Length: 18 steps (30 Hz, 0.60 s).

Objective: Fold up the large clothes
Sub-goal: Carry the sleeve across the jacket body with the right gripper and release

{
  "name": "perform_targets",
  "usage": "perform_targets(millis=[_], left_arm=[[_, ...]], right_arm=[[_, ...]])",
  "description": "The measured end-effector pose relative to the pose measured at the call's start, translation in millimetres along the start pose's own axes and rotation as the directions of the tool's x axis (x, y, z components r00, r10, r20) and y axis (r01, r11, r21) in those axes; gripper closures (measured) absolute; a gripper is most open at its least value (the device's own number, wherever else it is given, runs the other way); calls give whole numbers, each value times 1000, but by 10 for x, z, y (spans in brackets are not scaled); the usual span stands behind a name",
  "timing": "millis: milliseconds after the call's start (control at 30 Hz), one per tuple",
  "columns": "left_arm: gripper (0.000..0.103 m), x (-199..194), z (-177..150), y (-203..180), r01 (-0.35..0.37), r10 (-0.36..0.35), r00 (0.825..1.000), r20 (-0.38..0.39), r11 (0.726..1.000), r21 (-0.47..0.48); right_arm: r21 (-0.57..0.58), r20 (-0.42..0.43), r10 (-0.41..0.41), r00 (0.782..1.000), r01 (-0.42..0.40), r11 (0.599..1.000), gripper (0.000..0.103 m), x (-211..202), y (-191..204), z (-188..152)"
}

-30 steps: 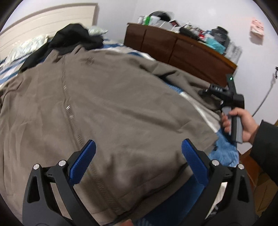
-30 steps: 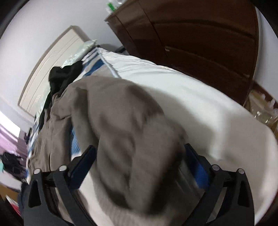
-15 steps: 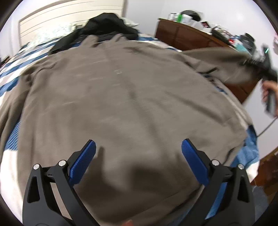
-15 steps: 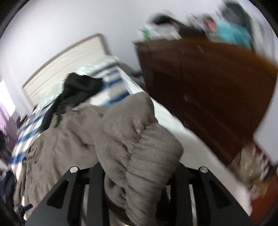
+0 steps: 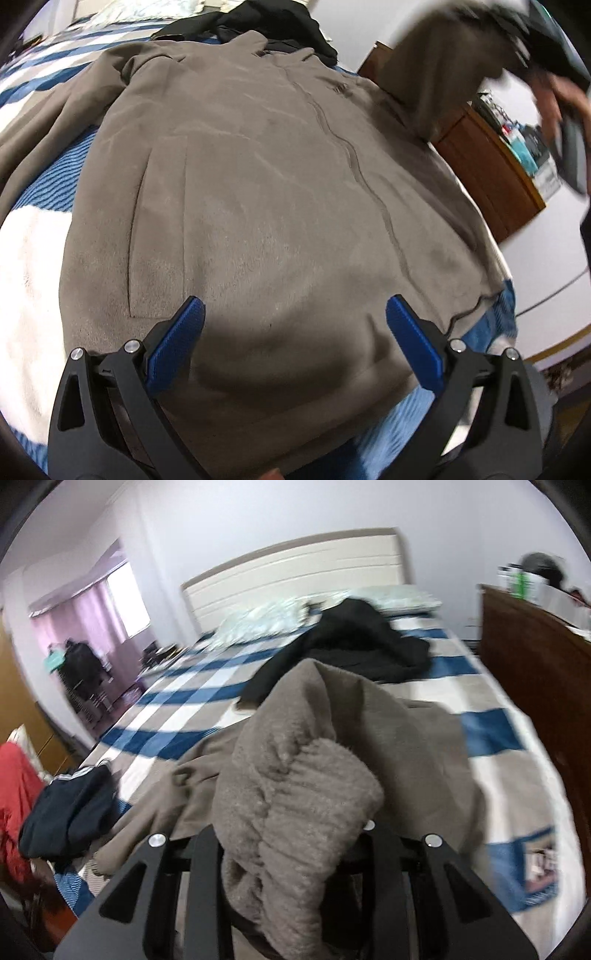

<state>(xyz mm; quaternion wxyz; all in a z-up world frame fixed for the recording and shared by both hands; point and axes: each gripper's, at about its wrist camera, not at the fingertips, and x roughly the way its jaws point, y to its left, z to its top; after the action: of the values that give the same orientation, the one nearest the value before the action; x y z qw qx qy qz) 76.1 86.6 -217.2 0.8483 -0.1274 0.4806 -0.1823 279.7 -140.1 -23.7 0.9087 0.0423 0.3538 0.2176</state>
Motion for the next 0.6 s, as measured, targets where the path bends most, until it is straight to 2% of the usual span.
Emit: perform_targets(millis=[133, 233, 300, 467, 600], left_arm=[[6, 69, -66, -12, -28, 28, 1000, 3, 999, 26], [6, 97, -54, -66, -52, 52, 999, -1, 998, 38], [6, 92, -29, -41, -45, 45, 999, -1, 999, 17], [6, 74, 9, -12, -25, 25, 1000, 2, 1000, -16], [6, 102, 20, -51, -44, 44, 999, -9, 999, -12]], right_arm=[[-117, -114, -10, 993, -3, 993, 75, 806, 713, 55], [-200, -195, -65, 979, 25, 979, 75, 1373, 1090, -5], [-249, -228, -131, 965, 72, 966, 75, 1750, 1219, -73], [-275, -243, -246, 938, 176, 945, 75, 2440, 1349, -57], [-323, -283, -333, 900, 237, 916, 75, 2949, 1355, -29]])
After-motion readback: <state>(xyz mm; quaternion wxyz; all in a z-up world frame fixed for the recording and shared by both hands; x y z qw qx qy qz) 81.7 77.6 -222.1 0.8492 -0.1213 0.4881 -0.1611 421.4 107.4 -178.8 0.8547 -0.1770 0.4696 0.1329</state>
